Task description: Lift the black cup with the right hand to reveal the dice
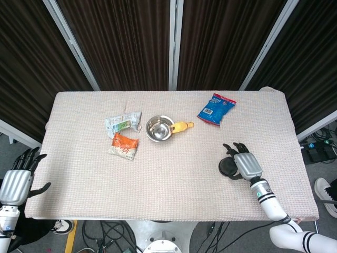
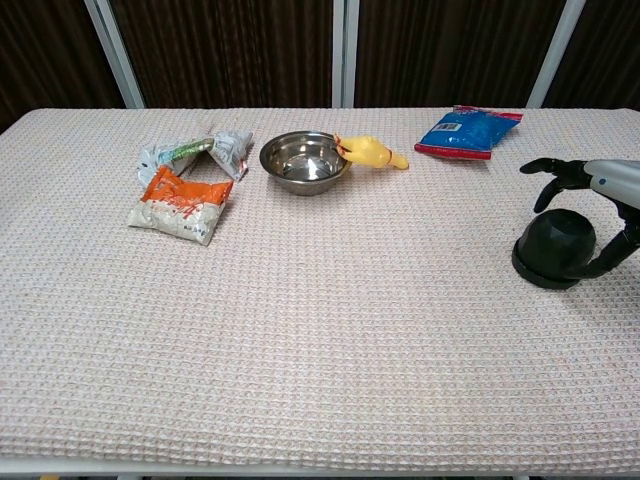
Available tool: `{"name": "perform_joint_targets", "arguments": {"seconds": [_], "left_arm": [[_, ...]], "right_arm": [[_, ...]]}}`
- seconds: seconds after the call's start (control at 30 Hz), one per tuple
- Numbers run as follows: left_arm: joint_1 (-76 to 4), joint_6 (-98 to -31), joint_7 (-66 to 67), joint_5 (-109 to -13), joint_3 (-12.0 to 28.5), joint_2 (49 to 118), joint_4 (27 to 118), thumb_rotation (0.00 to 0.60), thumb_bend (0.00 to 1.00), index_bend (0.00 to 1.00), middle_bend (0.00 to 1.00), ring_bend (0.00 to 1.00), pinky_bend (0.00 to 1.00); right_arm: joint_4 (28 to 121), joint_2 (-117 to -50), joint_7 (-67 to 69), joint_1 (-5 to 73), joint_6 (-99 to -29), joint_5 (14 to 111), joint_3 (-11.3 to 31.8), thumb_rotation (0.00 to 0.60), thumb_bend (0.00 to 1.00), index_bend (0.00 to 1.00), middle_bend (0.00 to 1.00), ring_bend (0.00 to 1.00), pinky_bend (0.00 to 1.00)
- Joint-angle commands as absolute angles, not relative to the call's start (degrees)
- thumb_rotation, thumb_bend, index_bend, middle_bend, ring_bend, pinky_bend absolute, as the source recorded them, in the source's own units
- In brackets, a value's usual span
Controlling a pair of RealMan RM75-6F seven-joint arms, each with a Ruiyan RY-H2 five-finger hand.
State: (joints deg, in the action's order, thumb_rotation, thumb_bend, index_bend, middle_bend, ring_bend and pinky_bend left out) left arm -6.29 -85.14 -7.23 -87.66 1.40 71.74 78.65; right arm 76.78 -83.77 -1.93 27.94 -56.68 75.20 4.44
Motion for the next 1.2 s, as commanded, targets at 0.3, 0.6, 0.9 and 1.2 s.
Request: {"name": "perform_joint_targets", "arguments": {"seconds": [0.3, 0.6, 0.9, 1.2], "left_arm": [[-6.22, -85.29, -7.47, -87.73, 1.42, 71.65, 78.58, 0.600, 0.15, 0.16, 0.03, 0.00, 0.13], [-6.23, -85.37, -7.33, -87.80, 1.46, 71.52, 78.78, 0.600, 0.15, 0.16, 0.03, 0.00, 0.13], [-6.26, -85.34, -7.14, -87.88, 1.43, 71.47, 79.02, 0.600, 0.15, 0.16, 0.03, 0.00, 0.13], [-6.45, -85.21, -6.78, -88.04, 1.45, 71.36, 79.35, 0.600, 0.15, 0.16, 0.03, 0.00, 0.13]], "right_arm": [[76.25, -84.74, -2.97, 27.62, -57.75, 74.52, 5.13, 0.600, 0.07, 0.08, 0.41, 0.00, 0.00], [77.99, -83.72, -2.20, 27.30, -59.29, 75.41, 5.67, 0.600, 0.08, 0.09, 0.42, 0.01, 0.00], [80.76, -80.71, -1.34, 26.43, -61.92, 75.26, 7.22, 0.600, 0.08, 0.09, 0.42, 0.01, 0.00], [75.69, -78.57, 0.44, 23.69, -62.74, 71.07, 8.08, 0.600, 0.09, 0.10, 0.42, 0.01, 0.00]]}}
